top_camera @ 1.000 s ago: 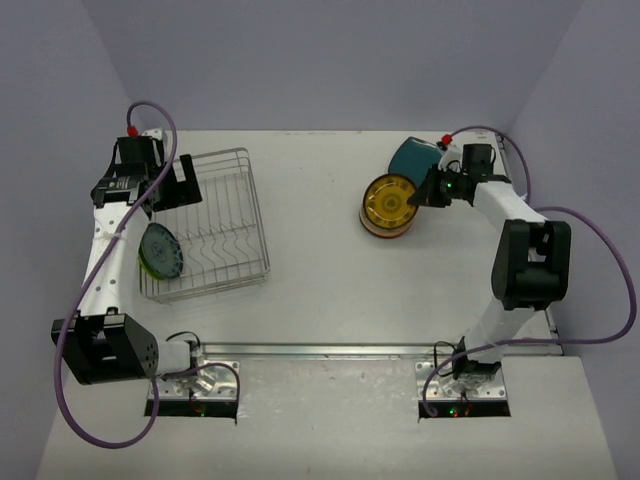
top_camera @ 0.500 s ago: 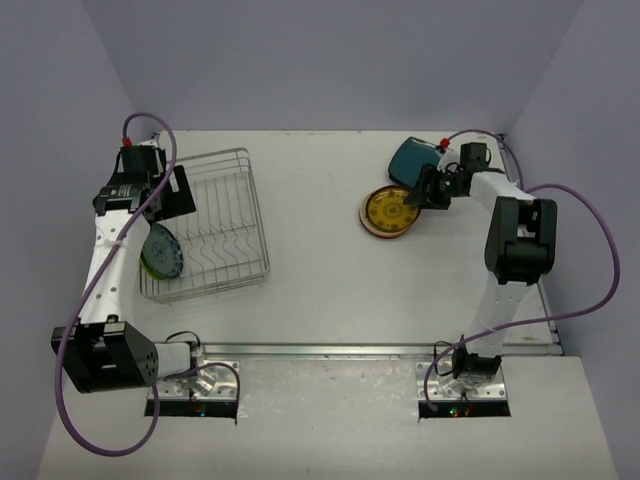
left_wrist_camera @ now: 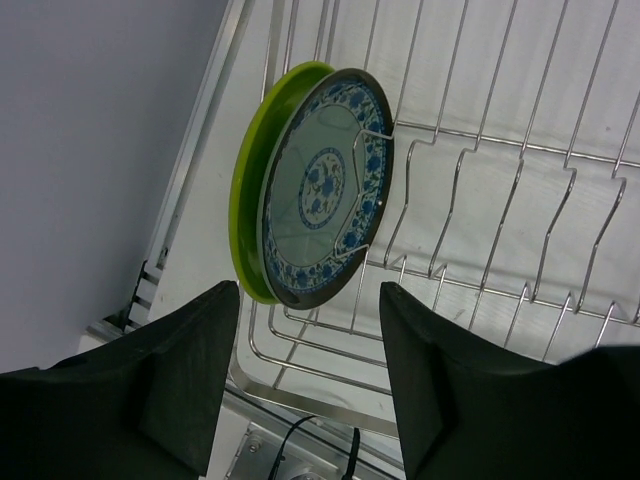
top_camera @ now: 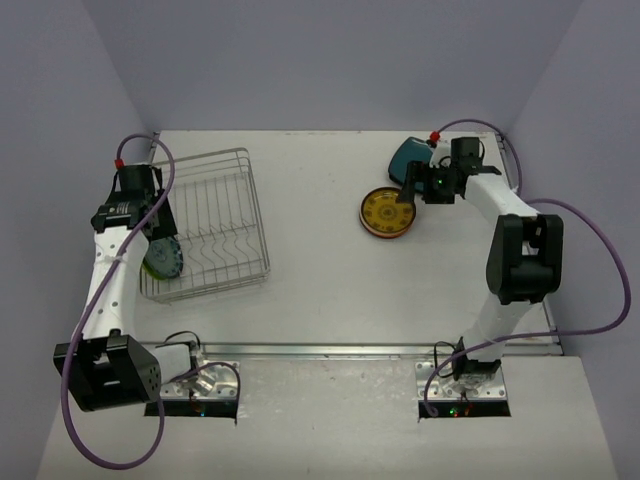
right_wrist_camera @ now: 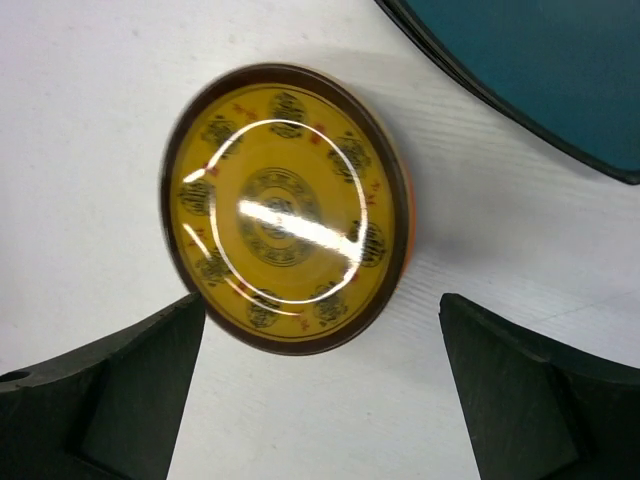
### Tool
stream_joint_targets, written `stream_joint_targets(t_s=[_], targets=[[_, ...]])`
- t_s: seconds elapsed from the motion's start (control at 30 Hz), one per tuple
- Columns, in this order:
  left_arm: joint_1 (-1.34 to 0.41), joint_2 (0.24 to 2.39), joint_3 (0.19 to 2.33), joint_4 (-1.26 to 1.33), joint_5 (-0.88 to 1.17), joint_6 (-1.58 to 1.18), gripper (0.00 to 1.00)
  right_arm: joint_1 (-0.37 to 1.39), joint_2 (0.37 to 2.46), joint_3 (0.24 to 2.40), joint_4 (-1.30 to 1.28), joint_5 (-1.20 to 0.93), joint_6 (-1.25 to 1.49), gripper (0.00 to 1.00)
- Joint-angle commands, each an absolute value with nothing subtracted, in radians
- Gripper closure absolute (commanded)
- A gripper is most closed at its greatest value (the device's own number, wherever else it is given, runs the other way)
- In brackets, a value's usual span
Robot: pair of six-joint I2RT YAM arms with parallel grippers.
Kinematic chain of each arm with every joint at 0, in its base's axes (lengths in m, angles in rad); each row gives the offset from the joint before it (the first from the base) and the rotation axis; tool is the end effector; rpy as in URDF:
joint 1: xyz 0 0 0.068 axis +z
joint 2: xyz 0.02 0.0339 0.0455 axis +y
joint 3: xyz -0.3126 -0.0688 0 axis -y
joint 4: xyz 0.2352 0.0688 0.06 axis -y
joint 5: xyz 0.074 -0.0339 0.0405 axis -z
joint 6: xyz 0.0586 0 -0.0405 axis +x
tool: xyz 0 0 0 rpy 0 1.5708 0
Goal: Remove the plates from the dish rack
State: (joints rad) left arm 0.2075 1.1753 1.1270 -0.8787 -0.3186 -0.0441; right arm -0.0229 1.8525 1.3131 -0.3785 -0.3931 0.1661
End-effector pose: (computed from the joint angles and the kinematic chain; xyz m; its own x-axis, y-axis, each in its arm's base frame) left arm 0.2068 0.0623 0.3468 -0.7652 -0.2039 -0.6107 -0.4138 0.8824 0.2238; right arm 0.4178 0.0129 0.2427 -0.8182 0.1715 -0.5488 -0.0773 0.9130 0.4005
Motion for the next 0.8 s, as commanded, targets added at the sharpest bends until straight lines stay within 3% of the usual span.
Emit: stream_joint_targets(t_s=[0.0,0.77], targets=[[0.219,1.18,1.123,-0.858,-0.377,0.022,0.49,0.038,1.739,1.275,-0.32,-0.324,0.129,0.01],[0.224,1.333,1.158,-0.843,-0.395,0.039,0.55,0.079,1.659,1.187,-0.268,-0.32,0.112,0.01]])
